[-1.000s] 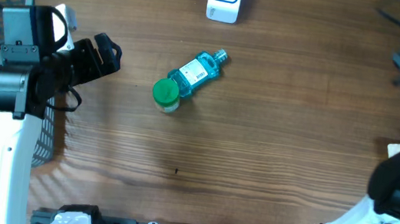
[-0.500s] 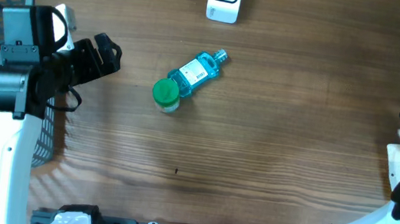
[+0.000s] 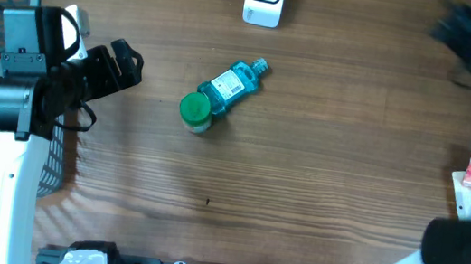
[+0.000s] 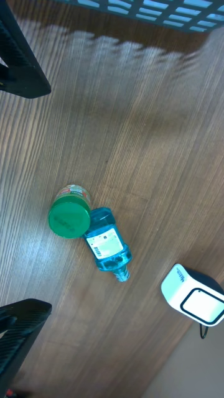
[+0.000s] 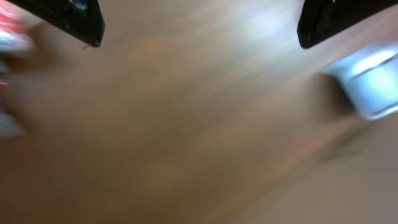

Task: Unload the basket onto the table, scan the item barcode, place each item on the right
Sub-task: 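Carry the tissue pack to the right edge and release it, then move the right gripper to the blue mouthwash bottle neck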

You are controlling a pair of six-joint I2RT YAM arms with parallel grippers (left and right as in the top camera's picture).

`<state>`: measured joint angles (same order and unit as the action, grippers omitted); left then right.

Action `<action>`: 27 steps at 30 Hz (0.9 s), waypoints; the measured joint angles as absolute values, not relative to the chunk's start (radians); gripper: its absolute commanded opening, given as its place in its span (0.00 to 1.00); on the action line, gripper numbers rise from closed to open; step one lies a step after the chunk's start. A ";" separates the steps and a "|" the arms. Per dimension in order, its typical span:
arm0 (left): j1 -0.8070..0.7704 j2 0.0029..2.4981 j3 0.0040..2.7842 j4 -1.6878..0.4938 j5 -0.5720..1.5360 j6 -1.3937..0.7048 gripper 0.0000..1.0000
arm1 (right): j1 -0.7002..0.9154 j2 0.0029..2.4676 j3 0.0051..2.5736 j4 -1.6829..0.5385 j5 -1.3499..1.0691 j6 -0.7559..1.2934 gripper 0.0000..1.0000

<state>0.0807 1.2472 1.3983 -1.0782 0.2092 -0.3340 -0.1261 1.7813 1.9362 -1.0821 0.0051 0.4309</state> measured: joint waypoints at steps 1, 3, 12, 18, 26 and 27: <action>0.081 1.247 1.398 -1.078 0.209 -0.334 1.00 | -0.059 1.762 1.943 -1.042 -0.038 0.442 1.00; 0.081 1.247 1.398 -1.078 0.209 -0.334 1.00 | 0.044 1.749 1.956 -0.996 -0.102 0.477 1.00; 0.081 1.247 1.398 -1.078 0.209 -0.334 1.00 | 0.357 1.959 1.959 -0.949 -0.162 0.763 1.00; 0.081 1.247 1.398 -1.078 0.209 -0.334 1.00 | 0.488 2.173 1.951 -0.884 -0.149 0.879 0.99; 0.081 1.247 1.398 -1.078 0.209 -0.334 1.00 | 0.466 2.241 1.951 -0.819 -0.121 0.948 0.90; 0.081 1.247 1.398 -1.078 0.209 -0.334 1.00 | 0.466 2.246 1.951 -0.809 -0.118 0.951 0.90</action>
